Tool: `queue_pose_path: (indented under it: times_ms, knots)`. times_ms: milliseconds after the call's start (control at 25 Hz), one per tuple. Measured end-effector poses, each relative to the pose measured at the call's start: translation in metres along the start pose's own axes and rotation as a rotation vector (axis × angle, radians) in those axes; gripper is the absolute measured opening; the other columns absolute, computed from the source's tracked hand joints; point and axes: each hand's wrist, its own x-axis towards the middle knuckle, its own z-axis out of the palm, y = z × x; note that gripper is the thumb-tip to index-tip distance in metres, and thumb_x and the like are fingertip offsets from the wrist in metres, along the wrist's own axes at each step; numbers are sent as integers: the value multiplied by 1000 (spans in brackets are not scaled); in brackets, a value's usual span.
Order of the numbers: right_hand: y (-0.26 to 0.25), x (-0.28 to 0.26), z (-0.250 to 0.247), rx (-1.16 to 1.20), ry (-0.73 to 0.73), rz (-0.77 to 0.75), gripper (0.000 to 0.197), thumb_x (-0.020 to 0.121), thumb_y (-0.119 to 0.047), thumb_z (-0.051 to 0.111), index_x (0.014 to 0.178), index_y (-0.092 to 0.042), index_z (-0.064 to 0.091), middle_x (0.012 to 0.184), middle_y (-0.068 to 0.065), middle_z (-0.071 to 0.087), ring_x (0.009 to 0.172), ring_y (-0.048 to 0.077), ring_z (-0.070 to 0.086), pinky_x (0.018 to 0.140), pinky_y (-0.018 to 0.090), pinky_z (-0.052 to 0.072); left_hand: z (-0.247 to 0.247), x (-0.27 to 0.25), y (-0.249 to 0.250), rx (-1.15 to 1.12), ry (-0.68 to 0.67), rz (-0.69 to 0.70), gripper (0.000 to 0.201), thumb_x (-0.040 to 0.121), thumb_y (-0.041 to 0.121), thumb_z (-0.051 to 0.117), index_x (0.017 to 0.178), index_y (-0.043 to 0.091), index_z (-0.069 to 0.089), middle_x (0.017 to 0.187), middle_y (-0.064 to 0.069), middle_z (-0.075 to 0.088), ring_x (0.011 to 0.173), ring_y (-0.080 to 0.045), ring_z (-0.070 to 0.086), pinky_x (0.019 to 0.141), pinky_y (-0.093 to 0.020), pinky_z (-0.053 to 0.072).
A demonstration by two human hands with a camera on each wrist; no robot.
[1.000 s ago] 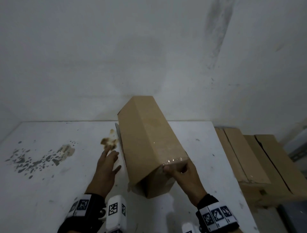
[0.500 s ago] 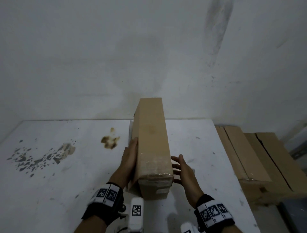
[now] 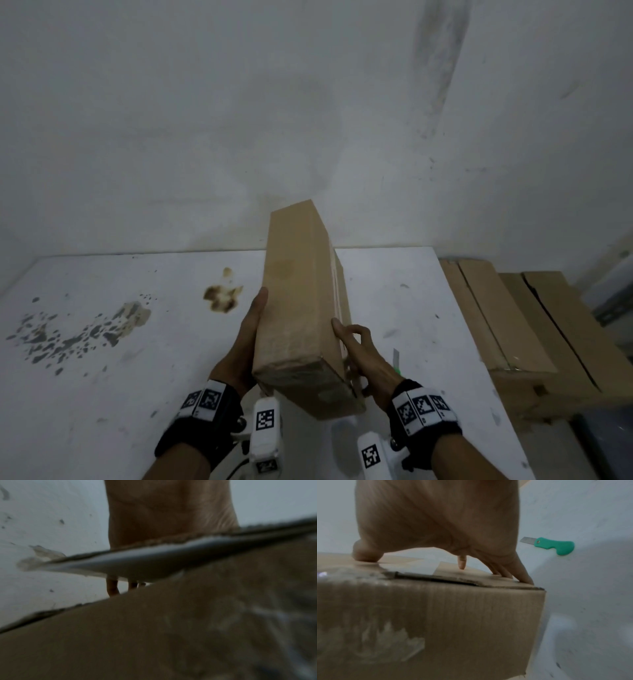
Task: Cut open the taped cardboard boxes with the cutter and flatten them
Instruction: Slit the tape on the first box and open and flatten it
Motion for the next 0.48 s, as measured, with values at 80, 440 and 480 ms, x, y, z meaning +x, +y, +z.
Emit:
queue_pose_path:
  times_ms: [80,440,480]
  knots:
    - [1,6,-3,-35,80,-48,105,53,-90,58,140,-39,28,130,5,52,110,23,55,83,36,50,-4,-1,-2,-95,-11,46,48,93,45,50,119,7,61,95,-15,75,81,-29,73,69,-40,58]
    - [11,11,-25,119,232,-110,88,63,-38,92,136,-16,50,111,1,66,98,22,68,74,34,58,-51,-5,-14,-61,88,51,41,96,35,48,81,11,77,65,-6,70,56,-19,68,53,-26,56]
    - [12,12,-27,141,244,-129,82,65,-33,91,134,-17,51,109,3,67,96,23,69,72,34,58,-58,-7,-17,-10,106,9,41,95,33,49,77,10,78,65,-8,70,57,-22,68,57,-29,56]
